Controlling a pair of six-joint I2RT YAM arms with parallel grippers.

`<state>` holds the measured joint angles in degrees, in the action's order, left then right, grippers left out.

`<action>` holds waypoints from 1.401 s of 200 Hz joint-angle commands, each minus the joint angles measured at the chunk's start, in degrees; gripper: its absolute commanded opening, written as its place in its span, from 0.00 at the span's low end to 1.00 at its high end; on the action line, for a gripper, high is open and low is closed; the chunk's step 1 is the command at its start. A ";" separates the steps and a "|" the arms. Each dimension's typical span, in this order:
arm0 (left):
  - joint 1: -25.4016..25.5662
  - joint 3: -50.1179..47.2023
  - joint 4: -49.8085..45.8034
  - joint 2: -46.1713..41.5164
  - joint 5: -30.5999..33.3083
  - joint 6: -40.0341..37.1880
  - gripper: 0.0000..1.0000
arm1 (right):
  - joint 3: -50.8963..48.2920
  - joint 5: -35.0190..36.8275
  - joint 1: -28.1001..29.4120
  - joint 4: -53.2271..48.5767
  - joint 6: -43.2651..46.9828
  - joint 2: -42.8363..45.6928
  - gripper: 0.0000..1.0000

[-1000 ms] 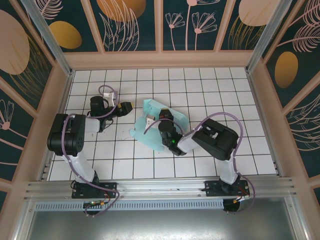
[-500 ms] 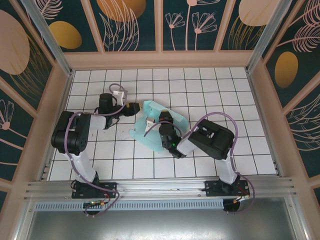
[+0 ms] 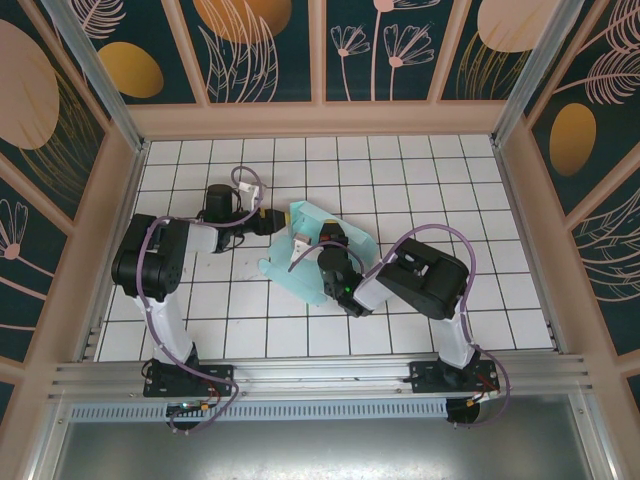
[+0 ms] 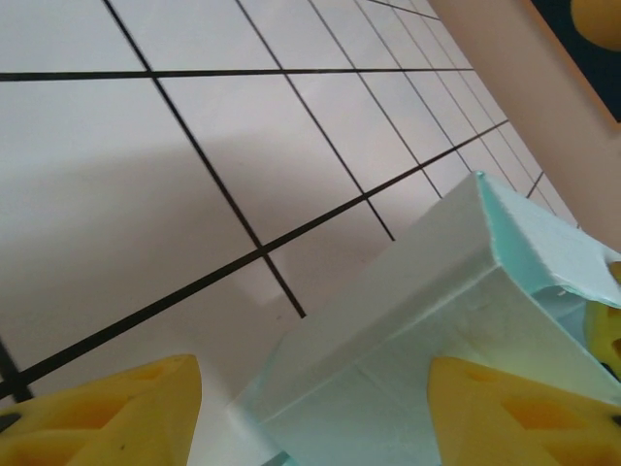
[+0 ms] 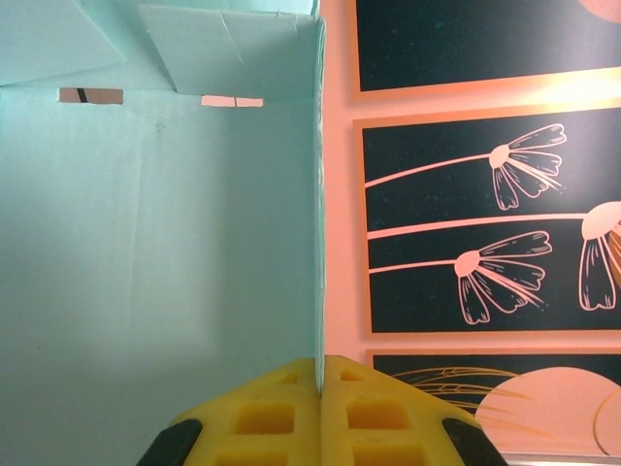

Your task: Fold the paper box

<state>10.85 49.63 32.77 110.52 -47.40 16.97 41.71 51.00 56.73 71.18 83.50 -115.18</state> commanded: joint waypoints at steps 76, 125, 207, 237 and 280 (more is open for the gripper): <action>1.70 -0.47 3.17 2.10 -4.68 -0.34 0.63 | 0.91 0.69 -0.34 -3.23 -3.52 0.73 0.00; 2.46 -0.23 4.11 3.24 -3.53 -0.05 0.56 | 1.33 -0.06 -0.38 -4.75 -4.69 1.27 0.00; 4.34 0.91 3.00 4.52 -0.70 -0.22 0.50 | 2.66 -0.55 -0.22 -7.54 -5.83 1.62 0.00; 4.36 0.52 3.00 3.72 0.97 -0.05 0.44 | 2.99 -0.32 -0.14 -7.78 -5.81 1.52 0.00; 4.44 -0.80 3.94 1.89 5.53 0.33 0.44 | 3.45 0.14 0.00 -8.63 -6.59 1.51 0.00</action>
<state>14.98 49.43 34.79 114.26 -46.11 17.17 43.90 51.42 56.36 65.47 79.09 -114.54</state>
